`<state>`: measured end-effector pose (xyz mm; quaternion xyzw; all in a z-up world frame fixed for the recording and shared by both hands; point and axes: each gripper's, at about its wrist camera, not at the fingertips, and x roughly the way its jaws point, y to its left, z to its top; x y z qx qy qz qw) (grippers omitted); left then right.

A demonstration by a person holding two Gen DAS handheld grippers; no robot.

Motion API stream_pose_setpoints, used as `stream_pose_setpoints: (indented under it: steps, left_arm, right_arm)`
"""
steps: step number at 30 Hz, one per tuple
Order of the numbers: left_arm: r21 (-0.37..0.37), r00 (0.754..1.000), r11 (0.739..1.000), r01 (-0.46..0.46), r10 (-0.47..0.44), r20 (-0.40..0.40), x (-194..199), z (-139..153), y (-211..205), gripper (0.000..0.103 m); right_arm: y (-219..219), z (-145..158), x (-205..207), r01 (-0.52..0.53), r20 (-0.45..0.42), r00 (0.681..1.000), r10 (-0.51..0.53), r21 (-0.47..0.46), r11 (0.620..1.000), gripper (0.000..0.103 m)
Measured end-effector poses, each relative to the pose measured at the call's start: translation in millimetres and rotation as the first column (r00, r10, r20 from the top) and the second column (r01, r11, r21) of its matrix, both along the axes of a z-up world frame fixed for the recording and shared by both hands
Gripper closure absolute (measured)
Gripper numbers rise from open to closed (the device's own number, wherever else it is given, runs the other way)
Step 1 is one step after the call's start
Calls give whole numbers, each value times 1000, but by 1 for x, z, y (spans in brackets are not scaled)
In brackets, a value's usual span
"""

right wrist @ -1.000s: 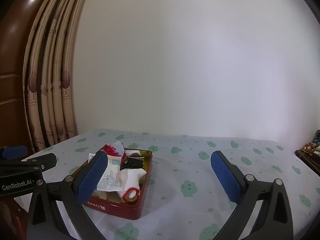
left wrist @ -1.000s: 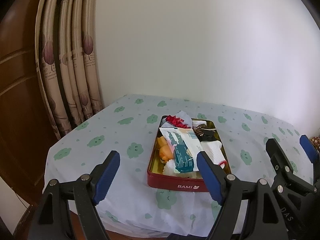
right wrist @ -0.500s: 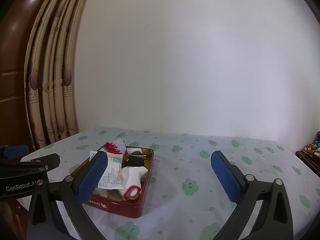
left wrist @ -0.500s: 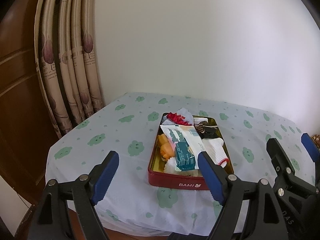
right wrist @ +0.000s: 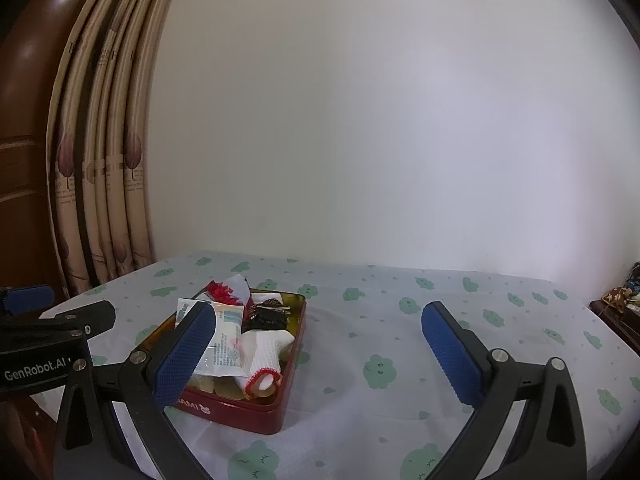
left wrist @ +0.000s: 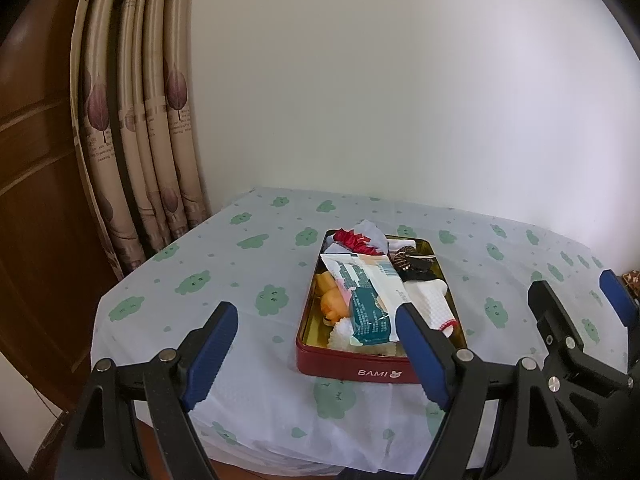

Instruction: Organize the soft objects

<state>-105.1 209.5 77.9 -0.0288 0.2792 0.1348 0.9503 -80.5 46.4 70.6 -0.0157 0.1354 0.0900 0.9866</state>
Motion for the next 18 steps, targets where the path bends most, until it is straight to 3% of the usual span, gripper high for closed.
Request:
stream_pose_setpoints:
  steps: [18]
  left_arm:
    - [4, 1000, 1000, 4, -4, -11, 3, -2, -1, 20]
  right_arm:
    - [-1, 0, 0, -7, -9, 1000, 6, -10, 1000, 0]
